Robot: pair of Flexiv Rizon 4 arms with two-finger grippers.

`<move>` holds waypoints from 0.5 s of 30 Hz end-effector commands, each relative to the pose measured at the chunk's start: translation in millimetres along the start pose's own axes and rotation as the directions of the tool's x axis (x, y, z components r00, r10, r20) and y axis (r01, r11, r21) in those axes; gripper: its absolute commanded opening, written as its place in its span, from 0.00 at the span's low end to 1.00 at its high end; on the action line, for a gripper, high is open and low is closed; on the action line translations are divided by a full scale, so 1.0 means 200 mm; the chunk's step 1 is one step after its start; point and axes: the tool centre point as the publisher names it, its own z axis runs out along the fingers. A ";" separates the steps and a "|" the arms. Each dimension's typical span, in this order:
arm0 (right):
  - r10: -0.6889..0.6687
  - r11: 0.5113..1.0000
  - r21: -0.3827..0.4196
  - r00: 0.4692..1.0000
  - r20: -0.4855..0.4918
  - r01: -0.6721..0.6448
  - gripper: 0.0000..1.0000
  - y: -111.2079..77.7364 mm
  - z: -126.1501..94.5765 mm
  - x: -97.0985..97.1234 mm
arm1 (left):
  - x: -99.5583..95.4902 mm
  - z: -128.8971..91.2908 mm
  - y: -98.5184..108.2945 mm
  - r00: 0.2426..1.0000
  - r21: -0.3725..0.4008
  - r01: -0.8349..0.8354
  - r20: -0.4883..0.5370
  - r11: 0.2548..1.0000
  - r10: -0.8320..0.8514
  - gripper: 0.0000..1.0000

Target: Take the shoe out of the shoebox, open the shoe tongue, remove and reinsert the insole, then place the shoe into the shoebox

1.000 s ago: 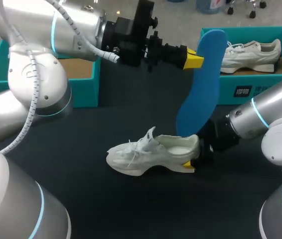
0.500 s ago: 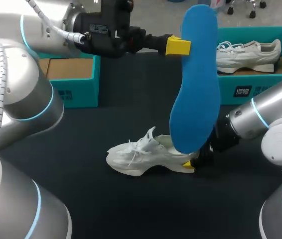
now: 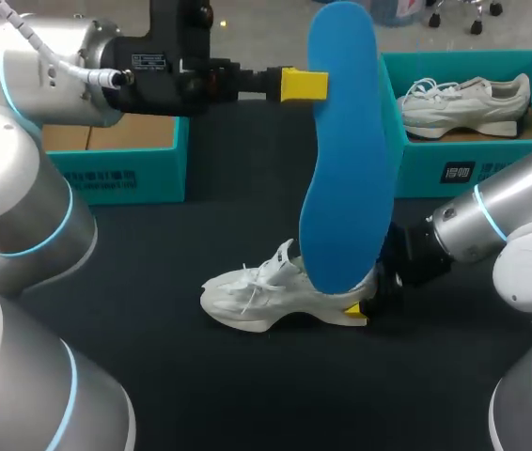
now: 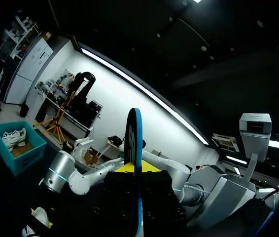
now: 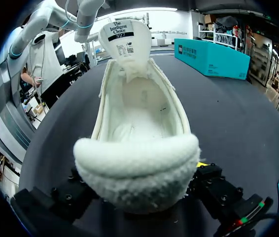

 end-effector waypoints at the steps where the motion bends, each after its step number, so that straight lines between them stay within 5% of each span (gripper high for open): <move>1: 0.000 1.000 0.002 1.000 0.001 0.000 0.00 -0.01 0.02 0.00 | -0.01 -0.03 -0.01 1.000 -0.008 -0.001 0.001 1.000 0.001 0.00; 15: 0.000 1.000 0.002 1.000 0.001 0.000 0.00 -0.01 0.02 0.00 | -0.05 -0.04 -0.02 1.000 -0.002 -0.013 0.006 1.000 0.013 0.00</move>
